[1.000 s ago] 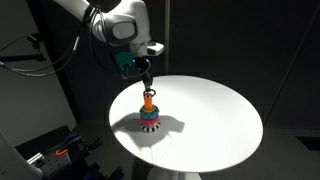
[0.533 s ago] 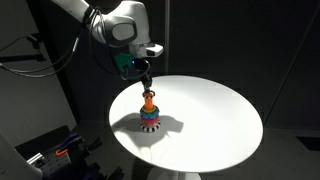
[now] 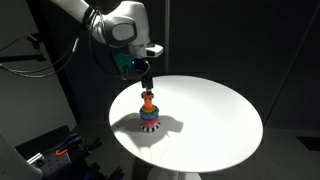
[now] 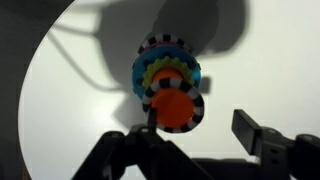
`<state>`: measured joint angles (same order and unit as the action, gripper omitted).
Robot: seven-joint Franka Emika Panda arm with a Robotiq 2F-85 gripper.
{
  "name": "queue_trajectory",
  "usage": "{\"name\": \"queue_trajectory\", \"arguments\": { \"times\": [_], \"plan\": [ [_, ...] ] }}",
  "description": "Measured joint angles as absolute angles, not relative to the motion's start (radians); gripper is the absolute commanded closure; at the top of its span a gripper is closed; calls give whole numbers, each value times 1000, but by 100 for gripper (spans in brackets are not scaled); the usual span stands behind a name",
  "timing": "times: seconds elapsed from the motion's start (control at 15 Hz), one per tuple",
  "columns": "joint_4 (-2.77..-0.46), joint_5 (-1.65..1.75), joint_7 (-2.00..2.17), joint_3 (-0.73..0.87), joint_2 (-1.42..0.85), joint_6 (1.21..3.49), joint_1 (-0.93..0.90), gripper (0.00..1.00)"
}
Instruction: Put the striped ring on the orange stand
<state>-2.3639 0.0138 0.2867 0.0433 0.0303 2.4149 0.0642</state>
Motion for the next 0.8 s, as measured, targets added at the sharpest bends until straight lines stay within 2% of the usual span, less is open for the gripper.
{"name": "queue_trajectory", "arguments": {
  "times": [0.8],
  "plan": [
    [-2365, 14, 287, 30, 30, 2415, 55, 0]
  ]
}}
